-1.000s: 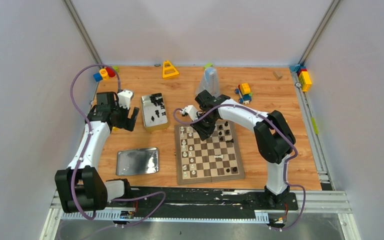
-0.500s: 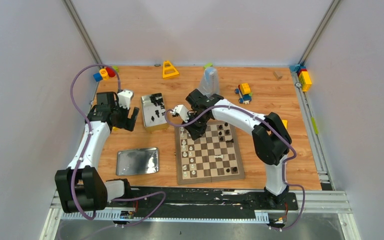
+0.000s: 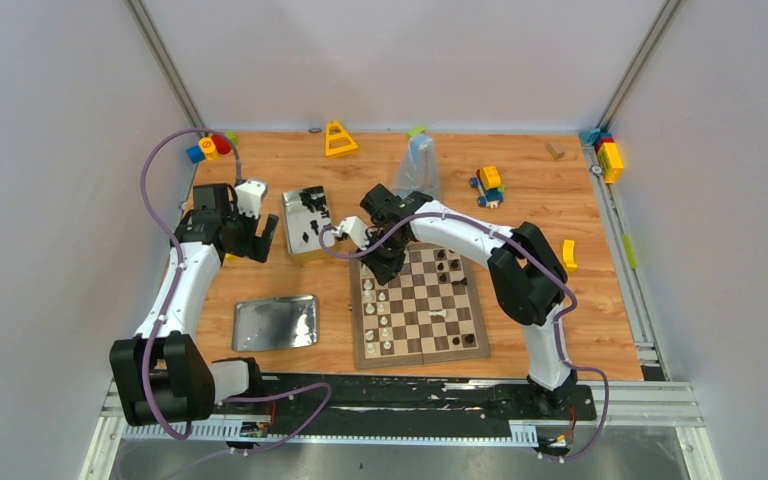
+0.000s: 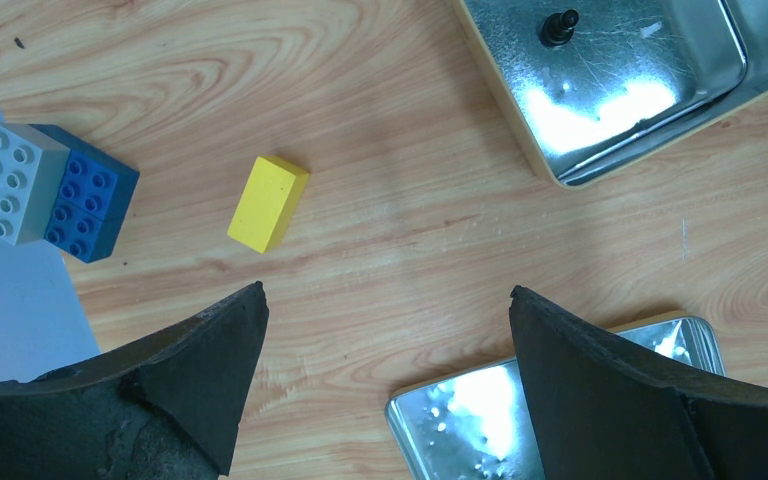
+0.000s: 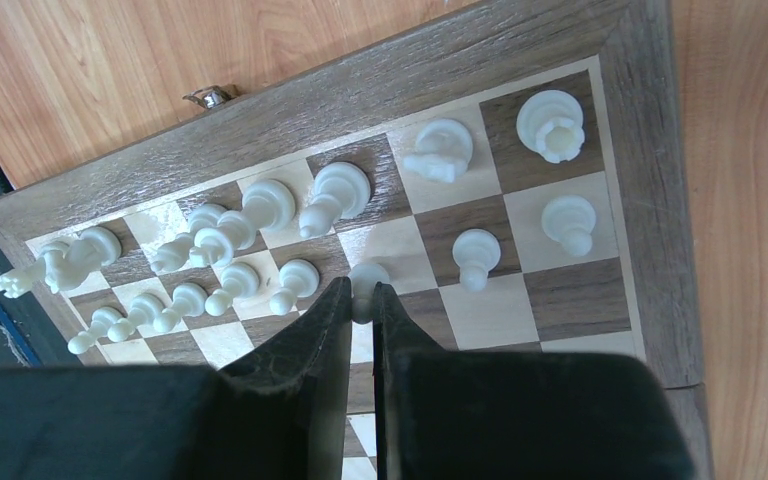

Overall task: Set up the chess pieces on the board
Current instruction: Place the chess piece on the chessboard.

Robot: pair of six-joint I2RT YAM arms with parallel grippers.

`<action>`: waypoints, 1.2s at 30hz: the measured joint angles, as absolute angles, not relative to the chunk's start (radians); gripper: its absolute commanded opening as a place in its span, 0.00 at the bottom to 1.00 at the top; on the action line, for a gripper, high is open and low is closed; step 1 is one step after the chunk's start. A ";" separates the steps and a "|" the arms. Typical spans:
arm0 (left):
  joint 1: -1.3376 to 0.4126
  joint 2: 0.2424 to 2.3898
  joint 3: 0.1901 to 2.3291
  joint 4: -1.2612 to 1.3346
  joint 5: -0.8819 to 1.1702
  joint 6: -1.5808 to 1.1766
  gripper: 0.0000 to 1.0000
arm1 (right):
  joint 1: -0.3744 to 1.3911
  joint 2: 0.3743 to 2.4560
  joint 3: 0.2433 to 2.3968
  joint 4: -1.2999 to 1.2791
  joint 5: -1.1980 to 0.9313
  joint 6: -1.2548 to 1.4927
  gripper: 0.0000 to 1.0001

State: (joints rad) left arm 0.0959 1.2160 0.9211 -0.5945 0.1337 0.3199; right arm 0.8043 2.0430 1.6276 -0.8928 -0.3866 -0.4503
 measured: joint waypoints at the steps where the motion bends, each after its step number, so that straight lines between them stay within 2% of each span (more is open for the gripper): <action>1: 0.096 1.216 0.921 -0.595 0.134 0.320 0.98 | 0.806 2.046 1.628 -0.894 -0.385 -0.450 0.07; 20: 0.096 1.216 0.921 -0.595 0.134 0.320 0.98 | 0.816 2.059 1.642 -0.901 -0.371 -0.451 0.12; 28: 0.096 1.216 0.921 -0.595 0.134 0.320 0.98 | 0.817 2.059 1.645 -0.901 -0.367 -0.451 0.28; 31: 0.096 1.216 0.921 -0.595 0.134 0.320 0.98 | 0.817 2.059 1.645 -0.900 -0.367 -0.450 0.37; 36: 0.096 1.216 0.921 -0.595 0.134 0.320 0.98 | 0.817 2.059 1.645 -0.901 -0.364 -0.450 0.39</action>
